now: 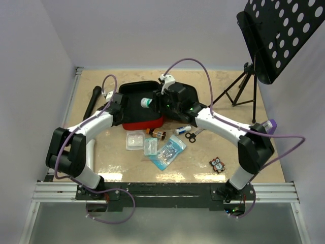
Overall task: Organize the medicine kit
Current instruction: Place the pill bottle in the medicine box.
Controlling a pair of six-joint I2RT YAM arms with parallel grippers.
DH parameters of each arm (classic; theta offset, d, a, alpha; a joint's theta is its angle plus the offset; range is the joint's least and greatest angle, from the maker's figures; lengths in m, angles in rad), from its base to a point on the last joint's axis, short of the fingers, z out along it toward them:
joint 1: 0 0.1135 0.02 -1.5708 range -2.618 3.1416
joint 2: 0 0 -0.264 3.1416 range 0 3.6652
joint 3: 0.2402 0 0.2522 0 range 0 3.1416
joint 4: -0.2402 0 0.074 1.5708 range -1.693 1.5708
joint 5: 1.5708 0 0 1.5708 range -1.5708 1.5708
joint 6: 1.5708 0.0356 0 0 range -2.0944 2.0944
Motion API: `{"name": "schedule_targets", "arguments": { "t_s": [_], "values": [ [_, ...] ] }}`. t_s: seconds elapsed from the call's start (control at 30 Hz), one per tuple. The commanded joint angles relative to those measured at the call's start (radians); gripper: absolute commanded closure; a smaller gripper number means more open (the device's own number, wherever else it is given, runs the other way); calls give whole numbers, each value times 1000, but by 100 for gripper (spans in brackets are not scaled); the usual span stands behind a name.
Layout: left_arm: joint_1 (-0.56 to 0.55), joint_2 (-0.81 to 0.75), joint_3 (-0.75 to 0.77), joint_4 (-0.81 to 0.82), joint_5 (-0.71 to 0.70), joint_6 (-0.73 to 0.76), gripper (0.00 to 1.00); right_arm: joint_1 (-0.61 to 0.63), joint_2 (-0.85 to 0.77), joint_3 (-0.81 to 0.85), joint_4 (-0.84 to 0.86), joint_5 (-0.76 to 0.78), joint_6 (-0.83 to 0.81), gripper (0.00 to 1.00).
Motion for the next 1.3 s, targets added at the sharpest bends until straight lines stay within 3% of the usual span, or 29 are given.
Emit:
{"name": "schedule_targets", "arguments": {
  "t_s": [0.0, 0.1, 0.17, 0.47, 0.63, 0.9, 1.07, 1.17, 1.27],
  "values": [
    [-7, -87, 33, 65, 63, 8, 72, 2, 104, 155, 42, 12, -31, 100],
    [-7, -105, 62, 51, 67, 23, 57, 1, 188, 247, 18, 30, -54, 100],
    [-5, -114, 81, 36, 69, 28, 55, 1, 240, 303, 1, 30, -61, 100],
    [39, -222, 46, 5, -11, -27, 60, 1, 400, 427, 39, -83, -60, 100],
    [156, -225, 6, 11, 107, -15, 62, -5, 512, 534, 26, -160, -80, 100],
    [170, -214, -45, 72, 198, 4, 64, -48, 659, 737, -157, -10, -97, 100],
    [170, -206, -57, 97, 219, 4, 66, -67, 678, 760, -209, 74, -92, 51],
    [168, -208, -56, 99, 224, 5, 66, -67, 653, 734, -192, 93, -81, 39],
    [168, -212, -56, 95, 219, 8, 66, -68, 636, 734, -201, 119, -66, 35]
  ]
}}
